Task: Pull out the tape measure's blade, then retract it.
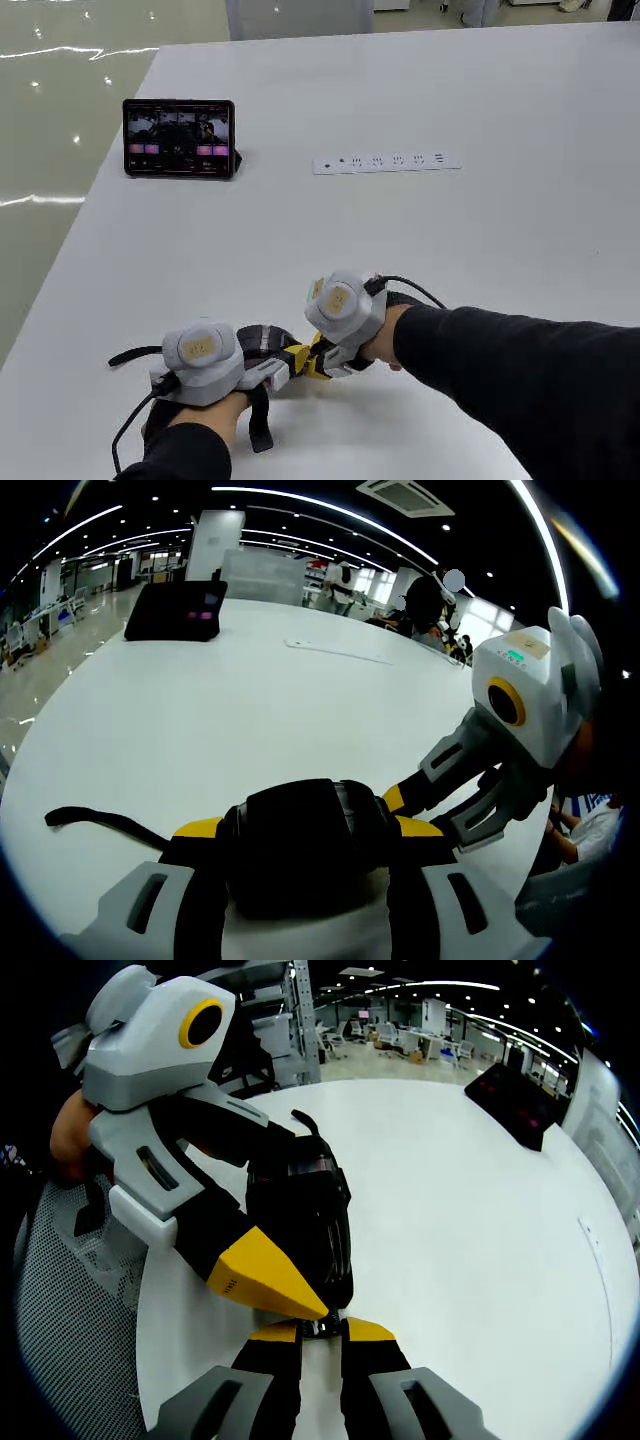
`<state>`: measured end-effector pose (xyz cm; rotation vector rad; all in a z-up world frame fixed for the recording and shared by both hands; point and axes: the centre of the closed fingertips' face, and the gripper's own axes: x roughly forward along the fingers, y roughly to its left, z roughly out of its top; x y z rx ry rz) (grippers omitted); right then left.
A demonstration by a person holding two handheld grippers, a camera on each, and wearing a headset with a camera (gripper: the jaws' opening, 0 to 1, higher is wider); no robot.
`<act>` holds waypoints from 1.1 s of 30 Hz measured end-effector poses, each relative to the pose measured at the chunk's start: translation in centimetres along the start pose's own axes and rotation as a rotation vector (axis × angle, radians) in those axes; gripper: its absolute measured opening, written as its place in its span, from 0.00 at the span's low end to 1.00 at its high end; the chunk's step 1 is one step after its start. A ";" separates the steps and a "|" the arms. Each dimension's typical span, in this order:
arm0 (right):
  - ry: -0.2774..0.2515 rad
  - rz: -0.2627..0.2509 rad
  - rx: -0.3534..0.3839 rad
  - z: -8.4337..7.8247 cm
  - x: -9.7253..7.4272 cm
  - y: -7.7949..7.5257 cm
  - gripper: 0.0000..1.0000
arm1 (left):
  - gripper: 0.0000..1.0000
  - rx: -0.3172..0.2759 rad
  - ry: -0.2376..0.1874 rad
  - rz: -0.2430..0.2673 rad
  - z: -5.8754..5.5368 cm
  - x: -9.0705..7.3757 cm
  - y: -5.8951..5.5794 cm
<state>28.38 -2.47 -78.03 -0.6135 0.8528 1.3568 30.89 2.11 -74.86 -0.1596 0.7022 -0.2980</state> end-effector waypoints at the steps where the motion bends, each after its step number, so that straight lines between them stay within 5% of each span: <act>1: -0.001 -0.001 0.001 0.0 0.0 0.0 0.11 | 0.61 -0.001 0.001 0.002 0.0 0.0 0.0; 11: 0.007 -0.042 -0.056 0.1 0.0 0.0 0.12 | 0.63 0.015 -0.015 0.017 0.1 0.1 0.0; 21: 0.015 -0.052 -0.031 -0.4 -0.8 -0.6 0.17 | 0.63 0.022 0.005 0.021 0.2 0.1 0.0; 33: -0.014 -0.073 0.001 -1.1 -2.8 -1.0 0.19 | 0.65 0.052 -0.023 -0.018 1.5 -0.6 -0.2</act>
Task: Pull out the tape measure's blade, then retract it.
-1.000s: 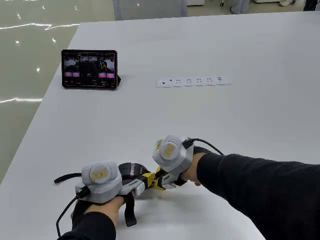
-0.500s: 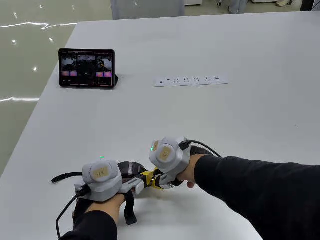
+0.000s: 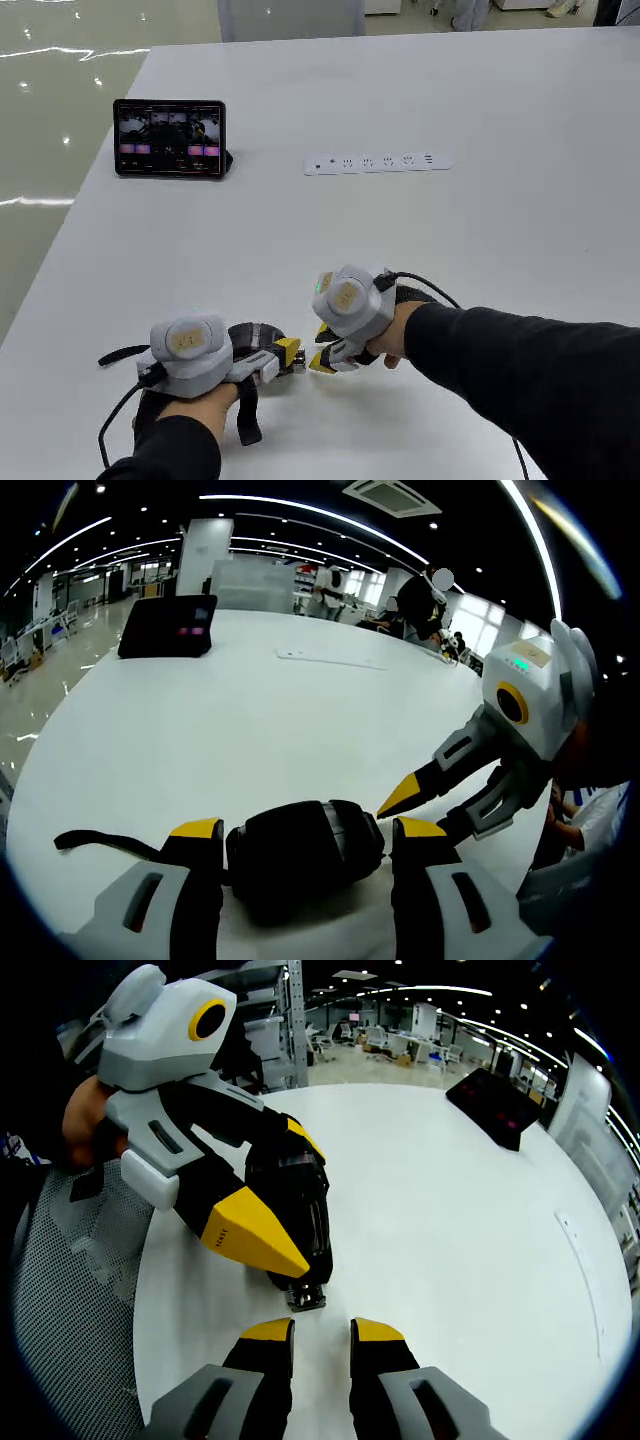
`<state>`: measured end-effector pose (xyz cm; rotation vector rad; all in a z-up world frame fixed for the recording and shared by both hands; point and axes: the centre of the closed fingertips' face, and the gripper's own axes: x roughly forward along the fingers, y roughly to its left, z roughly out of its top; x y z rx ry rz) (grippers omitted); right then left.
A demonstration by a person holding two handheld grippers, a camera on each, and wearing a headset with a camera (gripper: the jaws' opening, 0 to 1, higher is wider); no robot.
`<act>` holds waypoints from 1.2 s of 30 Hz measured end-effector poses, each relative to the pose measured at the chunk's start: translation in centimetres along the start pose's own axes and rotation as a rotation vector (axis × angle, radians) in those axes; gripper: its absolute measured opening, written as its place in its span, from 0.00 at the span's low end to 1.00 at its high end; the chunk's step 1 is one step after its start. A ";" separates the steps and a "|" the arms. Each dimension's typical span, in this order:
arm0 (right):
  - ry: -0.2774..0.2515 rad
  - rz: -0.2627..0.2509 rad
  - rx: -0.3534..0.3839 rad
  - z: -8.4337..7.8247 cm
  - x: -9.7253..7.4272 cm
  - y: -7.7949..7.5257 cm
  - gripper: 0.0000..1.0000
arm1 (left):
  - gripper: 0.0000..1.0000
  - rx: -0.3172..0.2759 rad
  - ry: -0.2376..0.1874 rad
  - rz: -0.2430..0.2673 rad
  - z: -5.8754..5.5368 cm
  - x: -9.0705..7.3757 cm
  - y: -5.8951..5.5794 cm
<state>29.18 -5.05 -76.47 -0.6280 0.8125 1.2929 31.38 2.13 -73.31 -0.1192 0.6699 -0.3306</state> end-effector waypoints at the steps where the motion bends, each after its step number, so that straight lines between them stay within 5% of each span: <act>1: -0.003 -0.003 0.003 0.0 -0.1 -0.1 0.19 | 0.66 -0.007 -0.001 -0.001 0.1 -0.1 0.0; 9: -0.050 -0.025 0.022 -0.4 -1.5 0.2 0.25 | 0.71 -0.032 -0.002 -0.071 0.0 -0.6 -0.9; 20: -0.075 -0.053 0.083 -3.1 -3.6 0.8 0.32 | 0.89 0.013 0.023 -0.133 -1.3 -1.5 -0.7; 25: -0.083 -0.074 0.095 -4.1 -4.7 1.0 0.35 | 0.97 -0.025 0.014 -0.197 -1.2 -2.2 -1.1; 29: -0.116 -0.069 0.111 -3.9 -5.6 1.6 0.38 | 0.99 0.022 -0.008 -0.228 -0.8 -2.7 -1.0; 33: -0.131 -0.095 0.116 -4.3 -6.5 1.4 0.40 | 0.99 0.069 0.021 -0.257 -1.1 -3.3 -0.7; 36: -0.133 -0.117 0.125 -4.8 -7.1 1.3 0.43 | 0.99 0.121 0.046 -0.337 -1.7 -4.2 -1.4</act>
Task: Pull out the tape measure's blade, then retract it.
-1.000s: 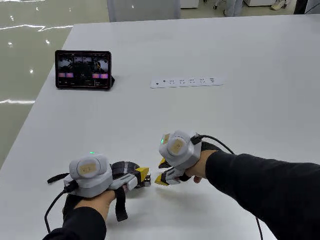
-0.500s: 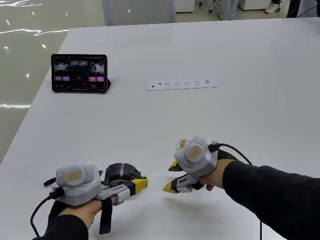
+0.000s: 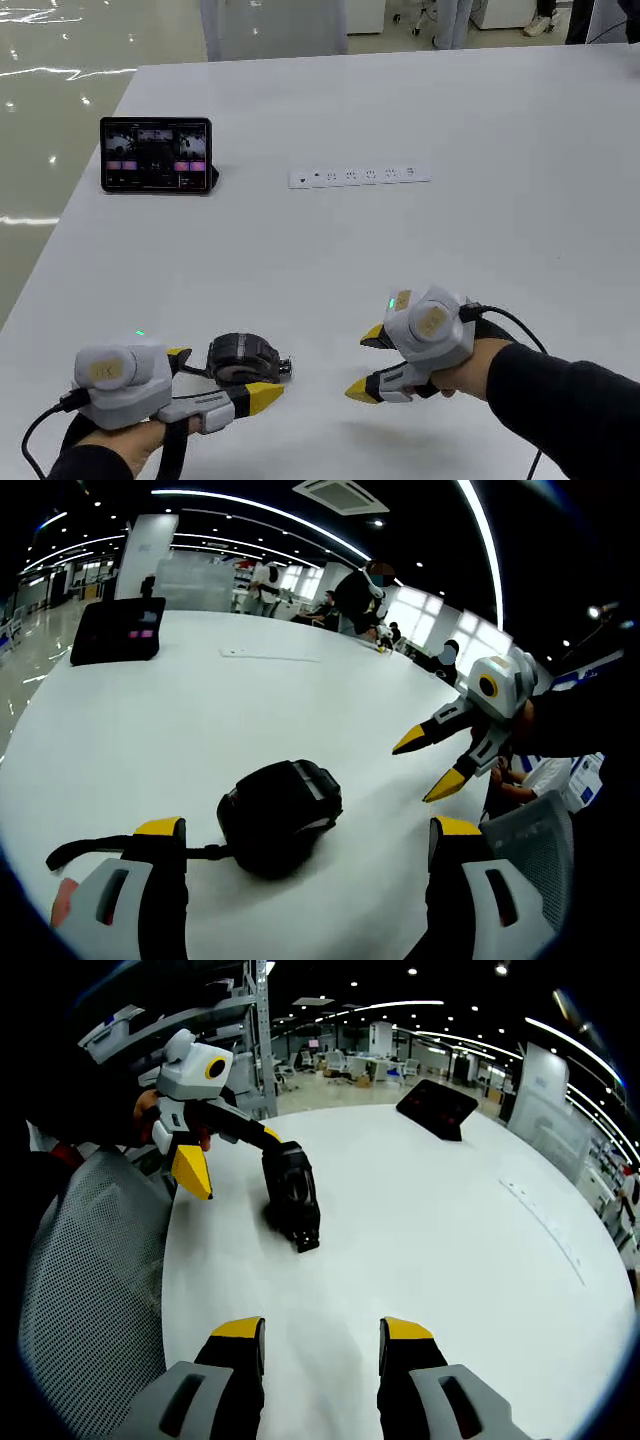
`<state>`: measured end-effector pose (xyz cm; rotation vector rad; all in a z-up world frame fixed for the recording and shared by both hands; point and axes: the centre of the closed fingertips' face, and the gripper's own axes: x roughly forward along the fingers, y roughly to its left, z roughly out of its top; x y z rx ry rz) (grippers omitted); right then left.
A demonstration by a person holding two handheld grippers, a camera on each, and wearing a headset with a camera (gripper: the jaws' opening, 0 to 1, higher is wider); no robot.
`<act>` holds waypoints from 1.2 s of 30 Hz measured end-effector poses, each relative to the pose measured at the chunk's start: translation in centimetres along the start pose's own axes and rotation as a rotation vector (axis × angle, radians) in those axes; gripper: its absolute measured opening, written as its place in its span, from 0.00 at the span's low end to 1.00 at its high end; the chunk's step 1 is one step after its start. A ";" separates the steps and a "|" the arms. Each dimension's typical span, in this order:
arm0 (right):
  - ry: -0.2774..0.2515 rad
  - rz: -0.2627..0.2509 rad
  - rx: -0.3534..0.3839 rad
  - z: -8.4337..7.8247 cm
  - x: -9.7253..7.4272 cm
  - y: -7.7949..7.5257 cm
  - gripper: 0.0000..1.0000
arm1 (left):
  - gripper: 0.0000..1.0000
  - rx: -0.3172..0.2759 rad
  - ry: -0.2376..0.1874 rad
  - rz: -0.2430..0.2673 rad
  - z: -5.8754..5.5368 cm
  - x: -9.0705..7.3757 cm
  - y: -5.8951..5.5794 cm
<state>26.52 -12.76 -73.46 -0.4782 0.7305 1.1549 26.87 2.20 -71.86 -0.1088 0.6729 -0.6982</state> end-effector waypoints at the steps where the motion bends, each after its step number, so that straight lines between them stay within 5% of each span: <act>1: -0.003 -0.003 0.000 -0.2 -0.2 0.0 0.45 | 0.99 0.031 0.009 -0.010 -0.1 -0.2 -0.1; 6: -0.030 -0.013 0.001 -1.9 -1.9 0.4 0.50 | 0.99 0.124 0.045 0.009 -0.8 -1.3 0.5; 12: -0.048 -0.037 0.073 -3.9 -3.5 0.3 0.59 | 0.99 0.083 0.055 -0.003 -1.0 -2.8 1.3; 20: -0.070 -0.071 0.108 -5.4 -6.0 -0.2 0.66 | 0.99 0.131 0.109 0.012 -1.9 -4.2 2.4; 26: -0.100 -0.113 0.154 -6.2 -8.1 -1.1 0.68 | 0.99 0.178 0.168 0.003 -3.8 -5.1 3.0; 36: -0.118 -0.146 0.228 -8.6 -10.3 -1.5 0.76 | 0.99 0.188 0.170 0.014 -3.5 -6.4 3.5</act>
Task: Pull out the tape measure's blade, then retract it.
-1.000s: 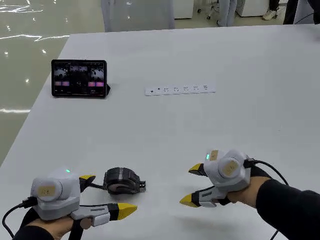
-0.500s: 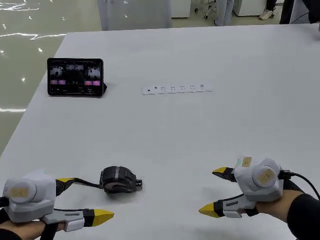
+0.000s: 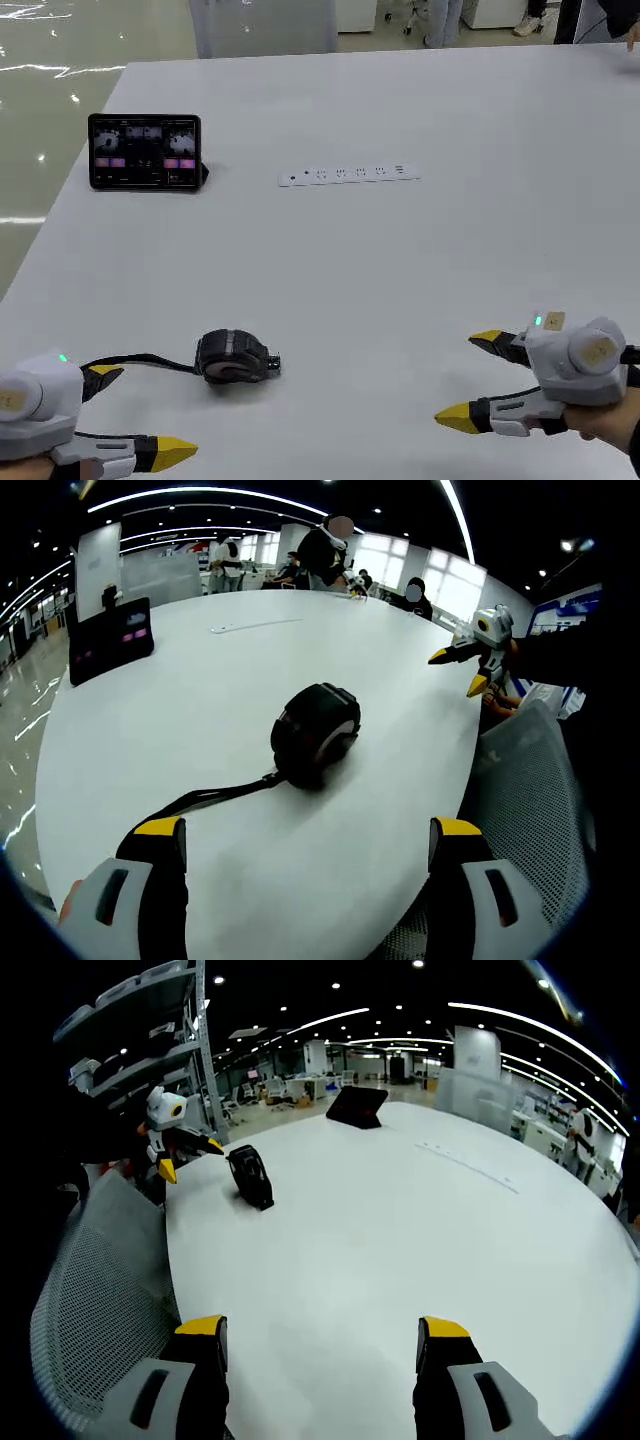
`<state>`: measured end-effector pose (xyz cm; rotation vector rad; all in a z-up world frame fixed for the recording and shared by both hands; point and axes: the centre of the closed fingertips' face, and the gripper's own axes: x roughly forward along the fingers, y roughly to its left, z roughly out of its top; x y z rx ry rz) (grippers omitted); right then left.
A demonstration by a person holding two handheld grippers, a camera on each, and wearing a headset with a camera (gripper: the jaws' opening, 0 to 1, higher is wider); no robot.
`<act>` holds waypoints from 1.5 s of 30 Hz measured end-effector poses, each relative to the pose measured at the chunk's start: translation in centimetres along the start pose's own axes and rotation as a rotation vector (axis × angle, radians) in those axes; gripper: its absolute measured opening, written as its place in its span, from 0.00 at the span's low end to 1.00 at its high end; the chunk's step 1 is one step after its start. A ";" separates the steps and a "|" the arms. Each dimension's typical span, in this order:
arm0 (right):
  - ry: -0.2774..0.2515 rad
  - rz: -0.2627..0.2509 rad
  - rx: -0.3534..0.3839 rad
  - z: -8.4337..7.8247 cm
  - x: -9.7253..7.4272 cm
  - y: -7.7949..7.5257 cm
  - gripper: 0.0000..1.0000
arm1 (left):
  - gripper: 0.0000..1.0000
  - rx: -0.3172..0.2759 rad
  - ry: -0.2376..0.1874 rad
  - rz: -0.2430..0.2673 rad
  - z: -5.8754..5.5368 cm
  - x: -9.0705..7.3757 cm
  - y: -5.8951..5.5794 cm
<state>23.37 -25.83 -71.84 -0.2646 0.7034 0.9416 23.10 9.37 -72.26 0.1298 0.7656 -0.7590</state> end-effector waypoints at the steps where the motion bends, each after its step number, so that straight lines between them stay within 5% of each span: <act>1: -0.005 -0.006 0.008 -0.1 -0.3 -0.2 0.77 | 0.99 -0.005 0.000 -0.005 0.0 -0.1 0.0; 12: 0.010 -0.058 0.018 -2.3 -3.2 -1.7 0.99 | 0.99 -0.031 -0.005 0.006 0.1 -1.1 0.9; 20: 0.005 -0.052 0.035 -2.8 -4.7 -1.2 0.99 | 0.99 0.000 0.002 0.023 0.0 -1.3 1.5; 32: 0.008 -0.062 0.026 -2.7 -4.8 -1.3 0.99 | 0.99 -0.021 0.012 -0.015 0.0 -1.3 0.8; 45: 0.006 -0.072 0.032 -2.8 -5.3 -1.6 0.99 | 0.99 -0.031 -0.002 0.002 0.4 -1.9 1.4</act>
